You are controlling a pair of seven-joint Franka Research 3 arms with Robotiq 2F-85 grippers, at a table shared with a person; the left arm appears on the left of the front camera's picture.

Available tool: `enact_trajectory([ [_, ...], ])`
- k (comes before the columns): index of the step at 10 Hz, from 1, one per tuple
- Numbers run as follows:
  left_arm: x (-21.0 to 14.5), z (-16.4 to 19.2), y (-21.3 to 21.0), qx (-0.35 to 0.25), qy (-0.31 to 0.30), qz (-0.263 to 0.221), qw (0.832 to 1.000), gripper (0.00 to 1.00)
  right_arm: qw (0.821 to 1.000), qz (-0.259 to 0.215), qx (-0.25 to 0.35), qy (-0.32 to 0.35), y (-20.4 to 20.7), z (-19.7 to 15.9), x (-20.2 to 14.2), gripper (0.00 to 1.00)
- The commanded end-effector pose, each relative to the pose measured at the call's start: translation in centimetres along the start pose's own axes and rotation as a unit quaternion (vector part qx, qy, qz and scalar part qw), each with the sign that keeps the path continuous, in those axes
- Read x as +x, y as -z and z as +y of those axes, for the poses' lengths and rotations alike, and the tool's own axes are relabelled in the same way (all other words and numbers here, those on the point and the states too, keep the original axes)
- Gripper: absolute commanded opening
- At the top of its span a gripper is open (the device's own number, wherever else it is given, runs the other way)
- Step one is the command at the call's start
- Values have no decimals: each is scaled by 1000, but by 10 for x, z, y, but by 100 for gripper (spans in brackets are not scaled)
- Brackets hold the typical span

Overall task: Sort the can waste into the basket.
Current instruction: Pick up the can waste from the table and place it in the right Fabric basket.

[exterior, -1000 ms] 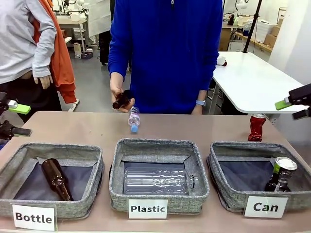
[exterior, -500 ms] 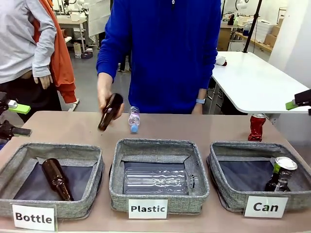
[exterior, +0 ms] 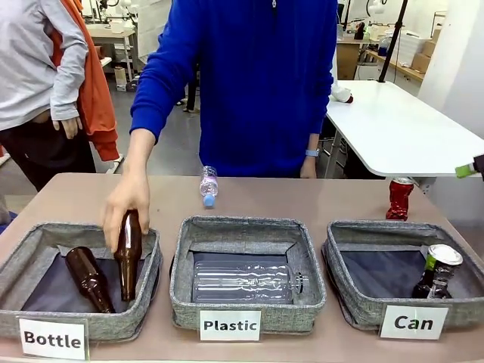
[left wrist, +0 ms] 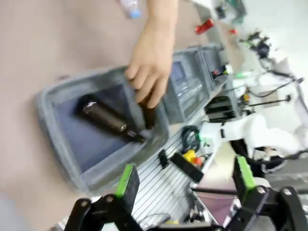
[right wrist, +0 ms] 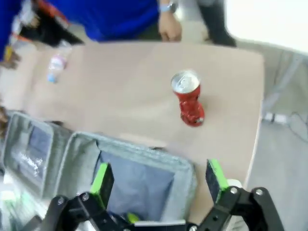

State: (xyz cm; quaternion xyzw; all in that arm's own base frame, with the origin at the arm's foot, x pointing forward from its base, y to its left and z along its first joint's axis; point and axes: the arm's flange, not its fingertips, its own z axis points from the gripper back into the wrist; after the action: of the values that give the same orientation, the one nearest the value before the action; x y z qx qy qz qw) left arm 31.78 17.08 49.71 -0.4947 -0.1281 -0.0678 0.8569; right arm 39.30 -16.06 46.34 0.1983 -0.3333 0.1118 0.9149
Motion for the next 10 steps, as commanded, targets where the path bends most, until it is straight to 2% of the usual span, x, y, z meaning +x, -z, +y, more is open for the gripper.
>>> enact_trajectory([
  [1, -11, 17, -56, -1, -14, -13, 1000, 100, 987, -13, 113, -117, 30, -55, 5, 100],
  [2, -23, 23, -69, 5, -11, -17, 1000, 100, 979, -34, 136, -147, 43, -76, 3, 100],
  [3, -33, 30, -72, -11, -9, -18, 1000, 100, 973, -56, 175, -139, 59, -100, 4, 100],
  [4, -39, 34, -73, -28, -12, -28, 999, 100, 969, -50, 215, -111, 81, -123, 0, 100],
  [5, -39, 36, -69, -37, -13, -26, 999, 100, 979, -34, 183, -82, 104, -140, -2, 100],
  [6, -37, 38, -65, -43, -14, -23, 999, 100, 983, -40, 169, -60, 130, -152, -1, 100],
  [7, -37, 37, -62, -42, -17, -21, 999, 100, 991, -57, 117, -14, 141, -156, 1, 100],
  [8, -33, 35, -52, -52, -5, -16, 999, 100, 977, -65, 188, -78, 103, -110, -24, 100],
  [10, -18, 27, -32, -63, 13, -16, 998, 100, 977, -65, 188, -78, 103, -110, -24, 100],
])
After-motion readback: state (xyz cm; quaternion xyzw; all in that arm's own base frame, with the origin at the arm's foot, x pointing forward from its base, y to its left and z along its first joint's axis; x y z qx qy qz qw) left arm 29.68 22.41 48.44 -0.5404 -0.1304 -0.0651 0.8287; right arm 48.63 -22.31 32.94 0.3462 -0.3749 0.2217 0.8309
